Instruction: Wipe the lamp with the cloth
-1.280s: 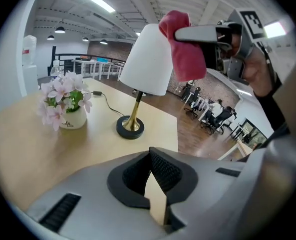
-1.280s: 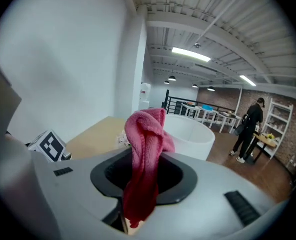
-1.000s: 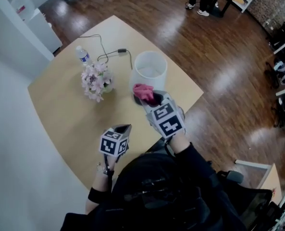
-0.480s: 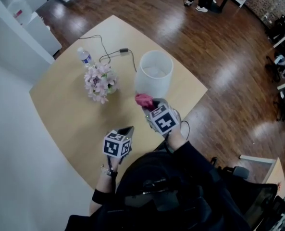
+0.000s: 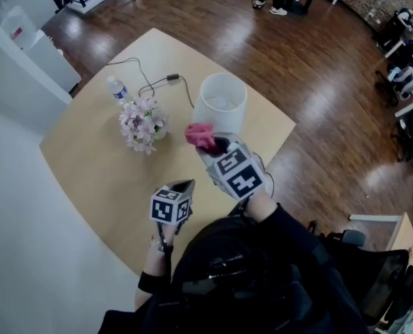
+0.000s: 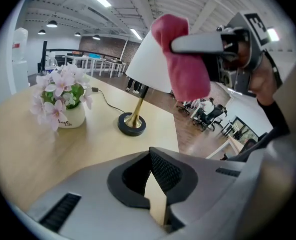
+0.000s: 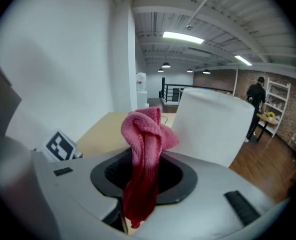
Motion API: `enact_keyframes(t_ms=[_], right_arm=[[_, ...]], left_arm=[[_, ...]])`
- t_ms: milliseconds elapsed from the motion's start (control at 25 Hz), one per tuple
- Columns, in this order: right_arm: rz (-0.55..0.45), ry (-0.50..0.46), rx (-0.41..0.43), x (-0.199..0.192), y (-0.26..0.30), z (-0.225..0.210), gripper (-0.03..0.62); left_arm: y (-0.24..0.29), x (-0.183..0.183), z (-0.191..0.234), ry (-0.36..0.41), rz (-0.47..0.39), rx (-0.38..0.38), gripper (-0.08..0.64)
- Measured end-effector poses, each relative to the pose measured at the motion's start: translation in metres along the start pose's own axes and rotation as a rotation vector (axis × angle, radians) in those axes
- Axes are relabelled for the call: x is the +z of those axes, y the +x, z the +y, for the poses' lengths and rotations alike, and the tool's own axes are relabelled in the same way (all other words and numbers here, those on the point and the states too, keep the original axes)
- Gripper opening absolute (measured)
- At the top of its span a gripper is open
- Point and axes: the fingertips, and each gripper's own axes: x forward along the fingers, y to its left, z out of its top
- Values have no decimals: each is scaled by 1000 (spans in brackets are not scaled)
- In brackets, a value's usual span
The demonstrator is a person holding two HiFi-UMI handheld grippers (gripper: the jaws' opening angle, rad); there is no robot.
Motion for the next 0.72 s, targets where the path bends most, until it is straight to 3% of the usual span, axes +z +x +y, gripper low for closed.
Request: enact_keyframes(t_ms=[320, 720], right_arm=[[-131, 309, 55, 51, -7, -19, 118], [-63, 495, 28, 8, 32, -21, 117]], left_arm=[[-11, 45, 5, 75, -64, -8, 0], [-7, 47, 18, 93, -40, -23, 0]])
